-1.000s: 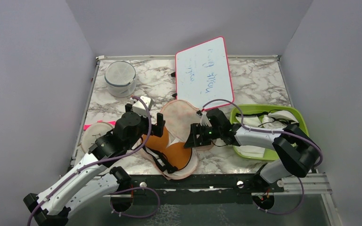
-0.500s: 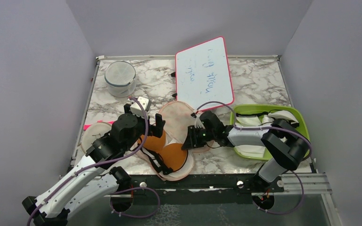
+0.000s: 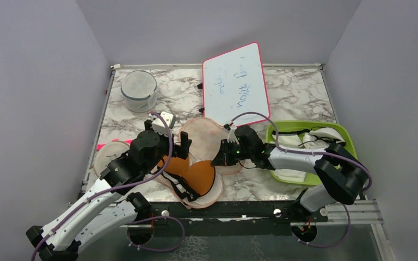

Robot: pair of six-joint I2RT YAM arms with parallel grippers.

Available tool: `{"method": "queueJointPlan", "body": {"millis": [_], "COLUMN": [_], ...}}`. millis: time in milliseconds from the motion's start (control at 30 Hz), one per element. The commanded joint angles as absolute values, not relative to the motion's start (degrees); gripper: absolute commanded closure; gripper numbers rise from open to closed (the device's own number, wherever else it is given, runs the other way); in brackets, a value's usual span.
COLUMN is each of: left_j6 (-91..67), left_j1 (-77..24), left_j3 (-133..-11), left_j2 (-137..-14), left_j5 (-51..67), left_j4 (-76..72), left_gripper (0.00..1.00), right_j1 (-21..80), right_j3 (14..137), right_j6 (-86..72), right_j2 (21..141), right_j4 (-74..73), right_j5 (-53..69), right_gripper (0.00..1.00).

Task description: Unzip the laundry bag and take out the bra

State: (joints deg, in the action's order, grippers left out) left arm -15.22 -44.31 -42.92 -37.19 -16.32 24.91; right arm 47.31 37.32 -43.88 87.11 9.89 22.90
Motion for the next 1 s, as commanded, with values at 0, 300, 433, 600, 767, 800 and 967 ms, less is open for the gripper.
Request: {"method": "queueJointPlan", "body": {"millis": [0, 300, 433, 600, 767, 800, 967], "left_j6": [-14.5, -14.5, -14.5, -14.41, -14.76, -14.84, -14.91], "left_j1": [-44.12, -44.12, -44.12, -44.12, -44.12, -44.12, -44.13], "left_j3": [-42.36, -42.29, -42.43, -42.54, -42.23, -42.18, -42.19], "left_j2": [-36.94, -37.33, -38.18, -38.5, -36.87, -36.7, -36.61], "left_j5": [-15.42, -15.47, -14.6, -14.41, -15.79, -15.82, -15.9], "left_j4": [23.48, 23.5, 23.41, 23.52, 23.54, 23.51, 23.49], "left_gripper": [0.01, 0.01, 0.01, 0.01, 0.01, 0.01, 0.01], "right_j1": [47.64, 47.64, 47.63, 47.64, 47.64, 47.64, 47.63], "right_j3": [38.18, 38.76, 40.69, 45.32, 51.8, 53.3, 60.02], "right_j6": [-43.28, -42.61, -40.35, -38.12, -35.78, -35.18, -31.7], "right_j2": [83.85, 78.15, 75.15, 70.29, 64.69, 63.48, 57.79], "right_j4": [6.94, 4.91, 4.02, -2.11, -10.32, -12.59, -21.72], "right_j5": [20.0, 21.83, 22.81, 19.84, 16.35, 14.96, 8.67], "right_gripper": [0.99, 0.99, 0.99, 0.99, 0.99, 0.99, 0.99]}}
